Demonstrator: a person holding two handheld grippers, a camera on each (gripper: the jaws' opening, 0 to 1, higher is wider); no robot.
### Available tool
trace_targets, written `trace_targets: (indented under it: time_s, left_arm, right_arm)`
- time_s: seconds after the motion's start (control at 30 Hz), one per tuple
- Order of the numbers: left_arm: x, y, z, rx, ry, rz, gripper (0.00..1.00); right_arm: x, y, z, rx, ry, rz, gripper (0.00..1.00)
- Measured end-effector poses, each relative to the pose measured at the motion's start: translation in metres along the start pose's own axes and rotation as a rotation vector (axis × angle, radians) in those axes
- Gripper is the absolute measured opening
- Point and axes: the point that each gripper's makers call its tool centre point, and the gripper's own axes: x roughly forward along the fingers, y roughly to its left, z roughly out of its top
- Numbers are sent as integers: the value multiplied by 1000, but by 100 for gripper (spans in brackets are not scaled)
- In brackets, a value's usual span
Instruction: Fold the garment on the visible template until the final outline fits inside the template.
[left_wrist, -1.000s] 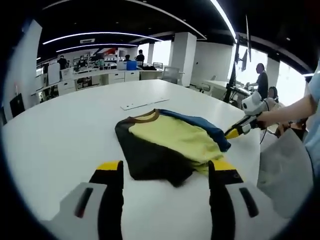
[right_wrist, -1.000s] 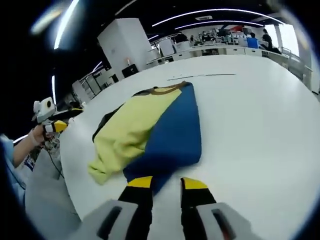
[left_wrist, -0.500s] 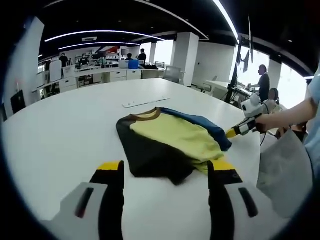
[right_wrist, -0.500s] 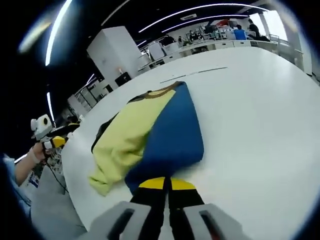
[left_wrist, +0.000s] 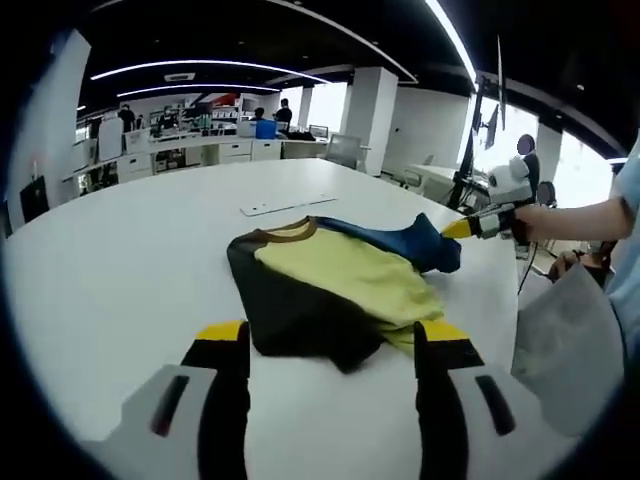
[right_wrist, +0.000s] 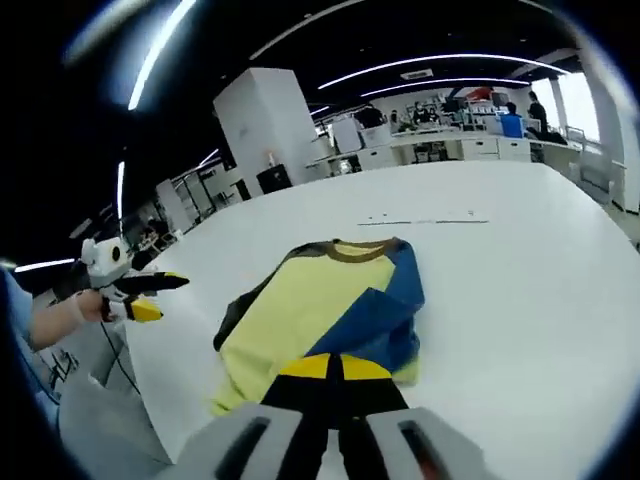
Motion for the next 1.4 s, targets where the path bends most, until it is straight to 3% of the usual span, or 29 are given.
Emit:
trace_targets:
  time_s: [0.1, 0.23, 0.4, 0.63, 0.7, 0.83, 0.97, 1.17, 1.3, 1.4]
  left_arm:
    - [-1, 0, 0, -4, -1, 2, 63]
    - [-3, 1, -1, -5, 0, 4, 63]
    - [-6, 2, -2, -11, 2, 10, 63]
    - [-6, 4, -2, -13, 2, 14, 63]
    - [-5, 3, -2, -13, 2, 12, 63]
    - [-4, 1, -2, -11, 3, 7, 63]
    - [-3, 0, -3, -12, 4, 4, 63]
    - [-1, -2, -5, -15, 7, -1, 63]
    - [-1, -3, -5, -15, 8, -3, 63]
    - [-2, -1, -5, -18, 7, 0, 63]
  right_arm:
    - [17, 27, -14, -56, 45, 44, 0]
    - [35, 43, -31, -91, 87, 65, 0]
    - [47, 41, -40, -70, 102, 58, 0]
    - [43, 38, -42, -70, 114, 62, 0]
    - [39, 36, -39, -85, 98, 56, 2]
    - [27, 29, -29, -71, 48, 46, 26]
    - [15, 4, -27, -65, 17, -18, 42]
    - [3, -28, -43, -24, 43, -94, 42]
    - [2, -34, -50, -15, 60, -109, 40]
    - [6, -40, -57, -56, 88, -136, 34]
